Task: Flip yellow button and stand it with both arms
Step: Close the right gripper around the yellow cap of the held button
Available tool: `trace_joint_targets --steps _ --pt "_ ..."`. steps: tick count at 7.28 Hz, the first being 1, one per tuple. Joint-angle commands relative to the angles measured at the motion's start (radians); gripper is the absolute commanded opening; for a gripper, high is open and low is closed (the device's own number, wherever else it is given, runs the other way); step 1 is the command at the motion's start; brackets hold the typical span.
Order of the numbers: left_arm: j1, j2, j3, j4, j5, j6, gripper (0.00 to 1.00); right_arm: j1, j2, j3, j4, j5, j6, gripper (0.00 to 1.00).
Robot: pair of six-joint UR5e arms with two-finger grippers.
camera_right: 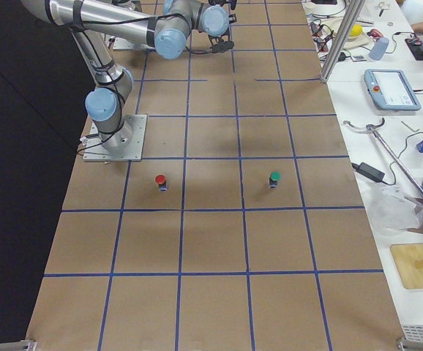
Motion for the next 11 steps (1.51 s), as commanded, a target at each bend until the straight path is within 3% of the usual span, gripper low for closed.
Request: trace_joint_targets --steps 1,3,10,11 --pt "0.004 0.019 -0.002 -0.004 -0.001 -0.001 0.08 0.001 0.001 0.0 0.002 0.001 0.001 0.99" --pt "0.003 0.007 -0.004 -0.004 0.0 0.005 0.08 0.002 -0.002 0.0 0.002 -0.001 0.002 0.93" --pt "0.001 0.033 -0.04 0.002 -0.001 0.0 0.09 0.027 0.002 -0.001 0.009 -0.016 0.013 0.93" --pt "0.001 0.037 -0.04 0.002 -0.001 -0.003 0.1 0.027 0.001 0.0 0.011 -0.016 0.013 0.89"
